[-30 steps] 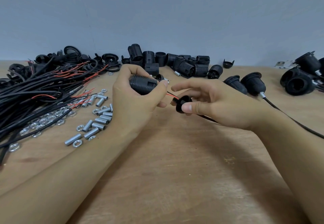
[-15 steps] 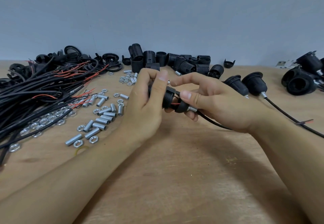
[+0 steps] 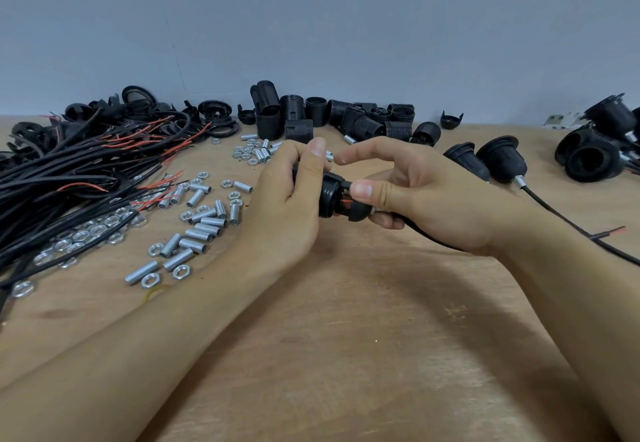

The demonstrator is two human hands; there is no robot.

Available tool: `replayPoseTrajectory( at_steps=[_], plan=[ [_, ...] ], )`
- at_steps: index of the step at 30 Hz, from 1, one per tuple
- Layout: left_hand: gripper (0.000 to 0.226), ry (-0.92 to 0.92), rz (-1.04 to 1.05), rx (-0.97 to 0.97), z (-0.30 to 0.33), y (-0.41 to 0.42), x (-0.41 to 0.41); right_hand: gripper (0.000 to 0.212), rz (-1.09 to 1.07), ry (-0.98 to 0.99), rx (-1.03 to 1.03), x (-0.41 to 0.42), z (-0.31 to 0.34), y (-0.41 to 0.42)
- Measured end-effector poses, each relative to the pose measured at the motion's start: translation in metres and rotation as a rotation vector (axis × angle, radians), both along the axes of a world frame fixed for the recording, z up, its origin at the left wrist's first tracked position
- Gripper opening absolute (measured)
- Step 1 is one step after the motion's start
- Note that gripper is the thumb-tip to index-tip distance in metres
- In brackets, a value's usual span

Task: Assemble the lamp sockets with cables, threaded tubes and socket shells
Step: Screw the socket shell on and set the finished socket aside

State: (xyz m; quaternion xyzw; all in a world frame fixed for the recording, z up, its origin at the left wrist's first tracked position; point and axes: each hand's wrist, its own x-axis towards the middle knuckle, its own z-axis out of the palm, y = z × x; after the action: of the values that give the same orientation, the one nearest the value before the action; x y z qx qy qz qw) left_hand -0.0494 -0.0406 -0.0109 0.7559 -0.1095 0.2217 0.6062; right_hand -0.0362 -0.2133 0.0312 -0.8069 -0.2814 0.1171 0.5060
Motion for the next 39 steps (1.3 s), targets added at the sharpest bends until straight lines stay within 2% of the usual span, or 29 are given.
replayPoseTrajectory(
  at_steps=[5, 8, 15, 18, 31, 39],
  plan=[
    [0.039, 0.129, 0.024, -0.027, -0.002, 0.001, 0.001, 0.033, -0.034, -0.032, -0.031, 0.0, -0.004, 0.005],
    [0.036, 0.144, 0.045, 0.004, -0.002, 0.002, 0.003, 0.029, -0.073, -0.006, 0.006, -0.001, -0.008, 0.009],
    [0.031, 0.111, 0.037, 0.081, 0.0, 0.004, 0.0, 0.017, -0.132, 0.082, 0.185, 0.0, -0.01, 0.014],
    [0.027, 0.08, 0.047, 0.095, 0.001, 0.007, 0.001, 0.019, -0.141, 0.128, 0.249, -0.001, -0.011, 0.016],
    [0.033, -0.069, 0.062, 0.244, 0.002, 0.008, -0.002, 0.007, -0.136, 0.184, 0.274, -0.003, -0.009, 0.018],
    [0.036, -0.11, 0.079, 0.245, 0.002, 0.01, 0.0, 0.013, -0.132, 0.252, 0.3, -0.006, -0.007, 0.021]
  ],
)
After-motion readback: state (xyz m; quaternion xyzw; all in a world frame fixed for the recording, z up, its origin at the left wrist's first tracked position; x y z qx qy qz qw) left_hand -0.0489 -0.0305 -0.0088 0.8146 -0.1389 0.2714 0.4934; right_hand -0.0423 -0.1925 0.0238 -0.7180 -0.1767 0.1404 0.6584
